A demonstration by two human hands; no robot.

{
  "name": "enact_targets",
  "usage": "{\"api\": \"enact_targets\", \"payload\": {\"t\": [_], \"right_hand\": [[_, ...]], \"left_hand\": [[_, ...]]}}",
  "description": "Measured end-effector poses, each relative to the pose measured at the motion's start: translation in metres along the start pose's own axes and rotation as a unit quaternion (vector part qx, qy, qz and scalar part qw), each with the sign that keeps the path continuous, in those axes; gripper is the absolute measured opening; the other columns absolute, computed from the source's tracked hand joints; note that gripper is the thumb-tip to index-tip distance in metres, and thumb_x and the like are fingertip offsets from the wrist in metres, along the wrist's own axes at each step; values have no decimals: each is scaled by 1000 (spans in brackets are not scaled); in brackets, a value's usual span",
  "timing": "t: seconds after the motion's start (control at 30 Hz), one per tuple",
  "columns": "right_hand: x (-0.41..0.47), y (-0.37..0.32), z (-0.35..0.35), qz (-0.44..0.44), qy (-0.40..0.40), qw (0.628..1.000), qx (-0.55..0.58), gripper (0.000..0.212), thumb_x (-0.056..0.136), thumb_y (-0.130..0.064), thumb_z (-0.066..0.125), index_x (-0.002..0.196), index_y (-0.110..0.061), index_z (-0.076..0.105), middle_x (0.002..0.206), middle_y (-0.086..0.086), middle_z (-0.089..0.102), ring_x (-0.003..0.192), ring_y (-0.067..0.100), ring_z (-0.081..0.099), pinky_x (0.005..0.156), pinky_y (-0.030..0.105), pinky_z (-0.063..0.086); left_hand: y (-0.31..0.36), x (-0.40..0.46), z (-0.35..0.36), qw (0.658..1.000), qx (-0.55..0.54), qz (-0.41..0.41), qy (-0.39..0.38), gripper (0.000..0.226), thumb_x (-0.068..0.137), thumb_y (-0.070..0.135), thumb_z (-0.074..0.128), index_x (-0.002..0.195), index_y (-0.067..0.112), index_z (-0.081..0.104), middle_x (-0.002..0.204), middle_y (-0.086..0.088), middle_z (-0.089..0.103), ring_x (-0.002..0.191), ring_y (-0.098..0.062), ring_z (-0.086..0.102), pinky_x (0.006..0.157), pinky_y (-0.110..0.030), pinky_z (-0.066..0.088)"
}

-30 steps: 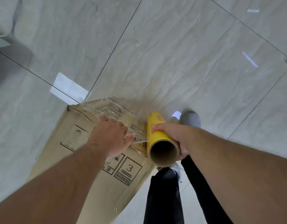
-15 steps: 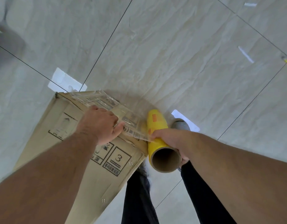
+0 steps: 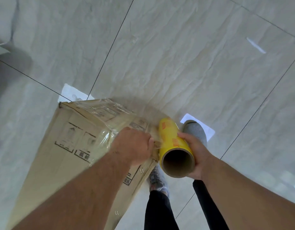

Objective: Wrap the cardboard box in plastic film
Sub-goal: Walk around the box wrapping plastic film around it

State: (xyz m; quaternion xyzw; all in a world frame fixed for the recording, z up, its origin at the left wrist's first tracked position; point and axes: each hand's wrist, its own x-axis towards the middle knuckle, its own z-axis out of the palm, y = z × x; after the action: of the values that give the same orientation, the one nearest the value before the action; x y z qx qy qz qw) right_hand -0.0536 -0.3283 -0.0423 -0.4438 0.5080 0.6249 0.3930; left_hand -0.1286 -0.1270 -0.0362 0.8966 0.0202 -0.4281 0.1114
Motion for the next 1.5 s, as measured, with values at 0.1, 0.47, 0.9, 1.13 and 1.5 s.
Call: {"api": "enact_targets", "payload": {"t": [0.1,0.47,0.9,1.13,1.5], "right_hand": [[-1,-8,-5,-12,15,999,-32,67,87,-46,86,133,-3,63,98,24,83,73,38,81,72,47,66],[25,59,-19,57,67,987,-135,90,64,-53,101,134,-11,65,107,25,83,90,40,84,90,63,66],[35,123,2,-9,-40,975,220,63,92,-46,79,140,-7,68,107,26,81,81,40,81,85,52,62],[36,122,-17,7,-4,997,72,71,77,-47,92,129,-6,68,110,26,82,93,40,82,93,56,66],[71,153,16,2,-7,999,-39,122,33,-72,90,137,-17,59,115,18,80,96,36,83,98,55,66]], "left_hand": [[-2,2,2,999,34,9,2,55,105,49,18,97,25,67,96,1,72,89,-25,67,88,-42,47],[16,0,12,995,59,71,-26,68,95,61,11,109,27,68,118,2,68,114,-24,61,96,-48,43],[15,5,18,992,53,115,30,50,89,70,27,80,26,51,80,8,58,78,-20,56,75,-37,39],[20,4,18,994,63,87,20,64,87,71,22,109,34,70,106,9,73,101,-19,67,82,-34,51],[35,0,20,990,84,110,-13,41,83,51,38,101,38,72,121,17,69,104,-19,67,85,-39,56]]}}
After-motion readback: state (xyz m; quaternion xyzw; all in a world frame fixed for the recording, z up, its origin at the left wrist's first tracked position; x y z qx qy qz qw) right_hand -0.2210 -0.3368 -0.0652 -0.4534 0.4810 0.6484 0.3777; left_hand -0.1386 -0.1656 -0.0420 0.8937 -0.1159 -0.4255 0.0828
